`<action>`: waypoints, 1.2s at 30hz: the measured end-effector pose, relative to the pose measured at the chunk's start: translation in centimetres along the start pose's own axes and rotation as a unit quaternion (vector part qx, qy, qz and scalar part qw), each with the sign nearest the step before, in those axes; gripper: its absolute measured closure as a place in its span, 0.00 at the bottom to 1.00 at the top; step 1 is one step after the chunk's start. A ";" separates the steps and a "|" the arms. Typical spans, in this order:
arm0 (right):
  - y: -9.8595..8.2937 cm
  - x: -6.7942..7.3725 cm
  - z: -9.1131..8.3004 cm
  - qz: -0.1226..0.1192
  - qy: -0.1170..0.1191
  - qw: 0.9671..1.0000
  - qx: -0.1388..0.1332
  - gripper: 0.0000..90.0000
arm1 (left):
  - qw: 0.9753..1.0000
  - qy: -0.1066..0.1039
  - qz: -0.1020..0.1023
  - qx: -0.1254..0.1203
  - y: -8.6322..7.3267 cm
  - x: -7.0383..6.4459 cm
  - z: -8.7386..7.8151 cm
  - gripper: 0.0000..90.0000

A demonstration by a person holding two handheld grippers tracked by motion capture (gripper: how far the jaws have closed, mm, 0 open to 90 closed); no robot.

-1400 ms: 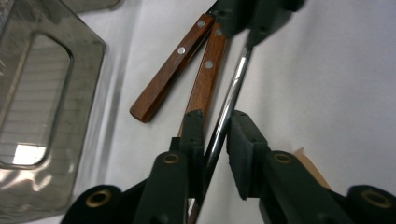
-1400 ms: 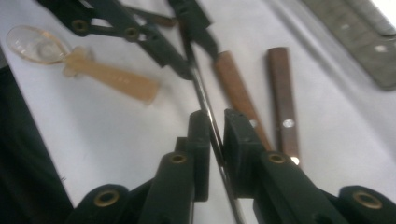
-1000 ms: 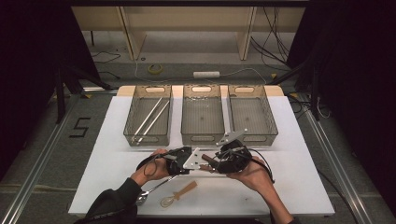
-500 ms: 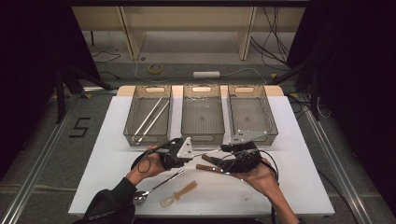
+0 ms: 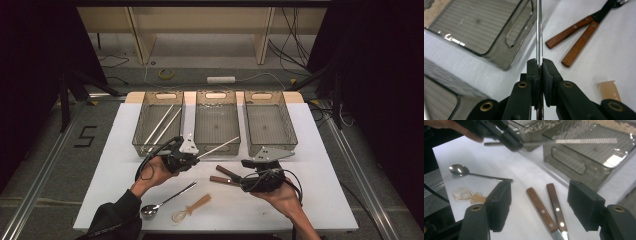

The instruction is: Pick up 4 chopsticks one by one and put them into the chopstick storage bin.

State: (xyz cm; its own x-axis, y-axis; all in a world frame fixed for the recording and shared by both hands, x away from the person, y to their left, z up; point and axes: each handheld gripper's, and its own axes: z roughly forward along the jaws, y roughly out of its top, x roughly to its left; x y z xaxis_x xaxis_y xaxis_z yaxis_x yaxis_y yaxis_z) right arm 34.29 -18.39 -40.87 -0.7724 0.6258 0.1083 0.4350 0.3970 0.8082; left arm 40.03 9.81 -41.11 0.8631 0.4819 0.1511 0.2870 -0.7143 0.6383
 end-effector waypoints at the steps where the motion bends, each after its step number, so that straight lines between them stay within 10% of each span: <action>1: -0.1 -0.1 0.0 0.001 -0.001 1.000 -0.001 0.41 | 1.000 0.003 -0.004 0.000 0.0 0.1 -0.1 0.93; 15: -2.0 0.0 -0.3 0.010 -0.002 1.000 -0.008 0.39 | 0.996 0.029 -0.079 -0.020 -0.7 3.6 -3.3 0.93; 23: -3.0 0.8 -0.9 0.015 0.002 1.000 -0.013 0.38 | 0.987 0.062 -0.138 -0.046 -1.7 7.1 -5.5 0.93; 36: -3.9 2.0 -1.6 0.014 0.014 1.000 -0.017 0.37 | 0.973 0.102 -0.203 -0.028 -3.1 12.2 -4.3 0.93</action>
State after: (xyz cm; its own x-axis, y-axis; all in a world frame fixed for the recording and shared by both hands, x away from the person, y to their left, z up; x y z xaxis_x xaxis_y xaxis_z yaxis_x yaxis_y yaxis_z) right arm 30.29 -19.74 -42.87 -0.7732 0.6171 0.1462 0.4409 0.3572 0.8234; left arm 47.93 20.11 -38.01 0.5807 0.8139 0.0202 0.5593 -0.4168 0.7165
